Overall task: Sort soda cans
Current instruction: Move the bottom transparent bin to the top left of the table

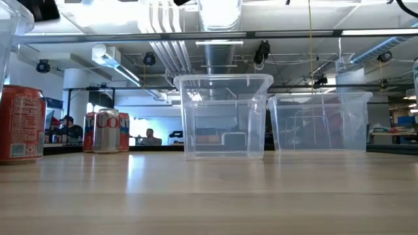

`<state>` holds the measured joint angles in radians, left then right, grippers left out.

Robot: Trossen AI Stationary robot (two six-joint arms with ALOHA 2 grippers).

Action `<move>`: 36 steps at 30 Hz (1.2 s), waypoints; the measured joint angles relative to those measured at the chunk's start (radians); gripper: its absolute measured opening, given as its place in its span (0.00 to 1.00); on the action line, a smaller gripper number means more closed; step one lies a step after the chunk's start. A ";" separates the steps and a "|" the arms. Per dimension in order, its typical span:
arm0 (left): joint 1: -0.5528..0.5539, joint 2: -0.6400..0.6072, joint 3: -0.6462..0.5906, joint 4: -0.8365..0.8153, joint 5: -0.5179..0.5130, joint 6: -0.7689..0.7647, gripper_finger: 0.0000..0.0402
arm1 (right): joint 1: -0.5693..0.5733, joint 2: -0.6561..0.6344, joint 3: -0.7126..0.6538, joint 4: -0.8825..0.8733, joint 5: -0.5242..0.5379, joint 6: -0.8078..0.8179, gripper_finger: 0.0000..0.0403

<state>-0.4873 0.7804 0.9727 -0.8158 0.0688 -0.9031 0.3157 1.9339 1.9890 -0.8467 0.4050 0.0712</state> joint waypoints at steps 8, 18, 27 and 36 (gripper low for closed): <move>-0.472 0.115 0.025 0.205 -0.268 -0.152 0.58 | 0.065 0.002 -0.092 0.104 0.068 0.070 0.56; -0.678 0.425 0.145 0.198 -0.419 -0.292 0.57 | 0.100 0.000 -0.139 0.257 0.123 0.075 0.56; -0.686 0.742 0.456 -0.077 -0.366 -0.249 0.57 | 0.121 0.001 -0.231 0.378 0.122 0.097 0.54; -0.699 0.964 0.711 -0.388 -0.336 -0.314 0.57 | 0.145 0.002 -0.313 0.546 0.120 0.102 0.54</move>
<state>-1.1861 1.7448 1.6839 -1.2036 -0.2672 -1.2171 0.4610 1.9354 1.6759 -0.3005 0.5251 0.1733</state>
